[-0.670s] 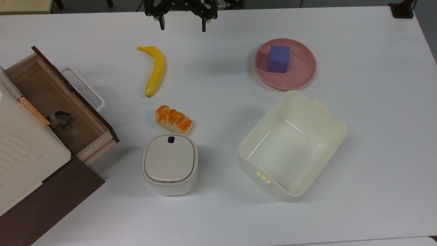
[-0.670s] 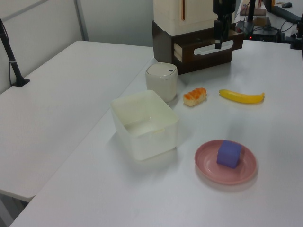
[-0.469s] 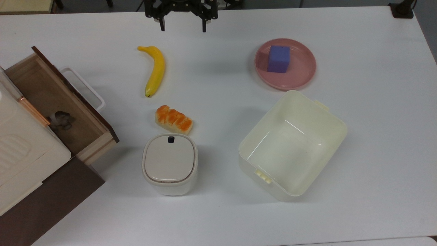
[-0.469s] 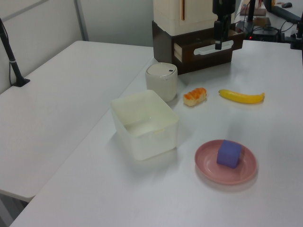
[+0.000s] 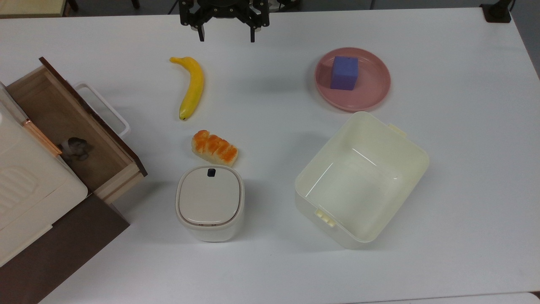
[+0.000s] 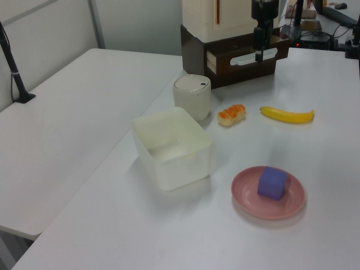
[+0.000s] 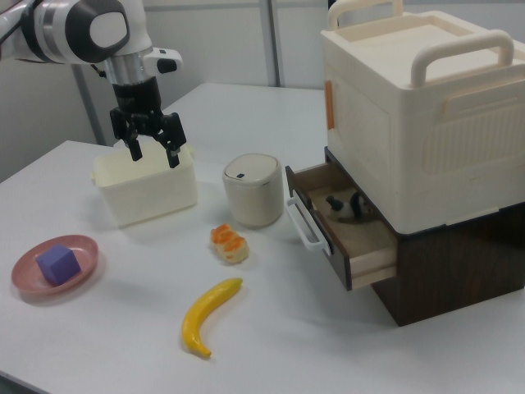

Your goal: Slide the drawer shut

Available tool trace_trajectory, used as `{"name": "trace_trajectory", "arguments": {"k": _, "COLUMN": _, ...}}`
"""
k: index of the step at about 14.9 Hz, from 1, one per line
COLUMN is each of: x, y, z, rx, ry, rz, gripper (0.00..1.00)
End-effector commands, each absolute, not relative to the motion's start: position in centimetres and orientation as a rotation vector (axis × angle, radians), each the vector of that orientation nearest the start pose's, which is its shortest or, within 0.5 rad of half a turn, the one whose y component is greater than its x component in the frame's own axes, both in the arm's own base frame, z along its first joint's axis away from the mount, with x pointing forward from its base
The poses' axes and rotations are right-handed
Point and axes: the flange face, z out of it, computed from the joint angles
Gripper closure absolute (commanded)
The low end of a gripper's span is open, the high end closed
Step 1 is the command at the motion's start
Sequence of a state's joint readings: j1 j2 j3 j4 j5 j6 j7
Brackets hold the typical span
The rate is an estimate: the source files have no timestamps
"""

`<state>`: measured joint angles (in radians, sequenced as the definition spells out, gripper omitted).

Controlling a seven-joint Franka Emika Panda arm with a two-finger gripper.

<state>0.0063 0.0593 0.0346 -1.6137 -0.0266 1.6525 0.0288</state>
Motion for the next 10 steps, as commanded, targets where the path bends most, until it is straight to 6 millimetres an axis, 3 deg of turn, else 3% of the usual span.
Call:
{"name": "trace_trajectory", "arguments": {"k": 1, "x": 57.04, "y": 2.2, "z": 57.93, "rx": -3.164, "ry": -0.056, "rz": 0.05, "gripper": 0.0}}
{"name": "trace_trajectory", "arguments": {"k": 5, "x": 57.09, "y": 2.21, "z": 57.86, "rx": -3.171, "ry": -0.058, "rz": 0.05, "gripper": 0.0}}
{"name": "trace_trajectory", "arguments": {"k": 6, "x": 57.06, "y": 2.13, "z": 57.94, "rx": -3.172, "ry": -0.053, "rz": 0.047, "gripper": 0.07}}
{"name": "trace_trajectory", "arguments": {"k": 9, "x": 57.25, "y": 1.35, "z": 57.66, "rx": -3.172, "ry": -0.043, "rz": 0.048, "gripper": 0.73}}
{"name": "trace_trajectory", "arguments": {"k": 10, "x": 57.27, "y": 1.35, "z": 57.67, "rx": -3.172, "ry": -0.046, "rz": 0.045, "gripper": 0.87}}
